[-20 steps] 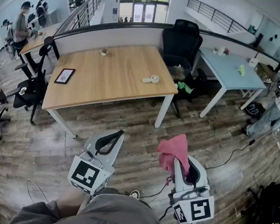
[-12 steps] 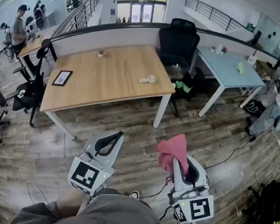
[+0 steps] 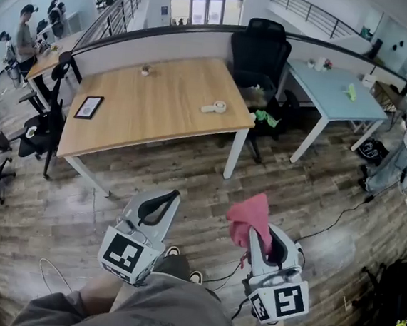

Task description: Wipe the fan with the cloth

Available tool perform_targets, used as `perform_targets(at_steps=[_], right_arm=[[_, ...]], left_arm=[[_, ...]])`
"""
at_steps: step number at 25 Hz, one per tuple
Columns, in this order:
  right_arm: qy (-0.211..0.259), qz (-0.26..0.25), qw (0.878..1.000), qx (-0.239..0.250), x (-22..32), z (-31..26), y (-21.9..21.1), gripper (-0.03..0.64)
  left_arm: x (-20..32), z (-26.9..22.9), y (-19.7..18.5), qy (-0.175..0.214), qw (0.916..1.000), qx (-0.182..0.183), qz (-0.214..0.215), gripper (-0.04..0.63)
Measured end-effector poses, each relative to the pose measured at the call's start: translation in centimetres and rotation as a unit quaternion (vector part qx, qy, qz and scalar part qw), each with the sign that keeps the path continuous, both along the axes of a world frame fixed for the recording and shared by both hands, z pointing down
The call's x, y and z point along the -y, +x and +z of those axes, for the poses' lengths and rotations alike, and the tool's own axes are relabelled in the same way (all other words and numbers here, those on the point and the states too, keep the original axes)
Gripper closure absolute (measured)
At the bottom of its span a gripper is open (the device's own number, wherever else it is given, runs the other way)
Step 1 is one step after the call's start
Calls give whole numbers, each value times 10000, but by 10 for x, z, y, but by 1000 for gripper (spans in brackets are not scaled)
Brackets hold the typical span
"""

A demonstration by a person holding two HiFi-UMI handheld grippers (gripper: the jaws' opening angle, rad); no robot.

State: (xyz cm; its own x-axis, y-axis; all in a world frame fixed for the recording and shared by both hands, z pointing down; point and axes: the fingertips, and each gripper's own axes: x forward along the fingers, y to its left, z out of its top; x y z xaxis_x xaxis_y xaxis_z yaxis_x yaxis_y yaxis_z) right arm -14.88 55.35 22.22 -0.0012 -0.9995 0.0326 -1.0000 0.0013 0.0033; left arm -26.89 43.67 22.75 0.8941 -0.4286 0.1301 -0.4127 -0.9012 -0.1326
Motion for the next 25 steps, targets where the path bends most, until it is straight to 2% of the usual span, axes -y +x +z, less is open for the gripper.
perform_targets(at_steps=[3, 5, 10, 13, 21, 25], right_arm=[[-29, -7, 10000, -11, 4, 1, 2, 543], [-59, -1, 10000, -9, 7, 3, 5, 543], [-145, 50, 9999, 14, 25, 8, 19, 543], [-207, 86, 9997, 42, 38, 14, 28, 543], [-424, 174, 9989, 119, 102, 23, 67, 543], [-510, 161, 9985, 91, 148, 25, 87, 543]], left_arm=[[10, -3, -1, 164, 9996, -14, -245, 581], [15, -4, 3, 368, 9987, 69, -341, 247], [34, -1, 19, 119, 9997, -55, -224, 241], [52, 4, 29, 257, 9996, -51, -125, 241], [122, 10, 72, 87, 9999, 35, -66, 246], [166, 10, 95, 177, 9998, 51, -19, 249]])
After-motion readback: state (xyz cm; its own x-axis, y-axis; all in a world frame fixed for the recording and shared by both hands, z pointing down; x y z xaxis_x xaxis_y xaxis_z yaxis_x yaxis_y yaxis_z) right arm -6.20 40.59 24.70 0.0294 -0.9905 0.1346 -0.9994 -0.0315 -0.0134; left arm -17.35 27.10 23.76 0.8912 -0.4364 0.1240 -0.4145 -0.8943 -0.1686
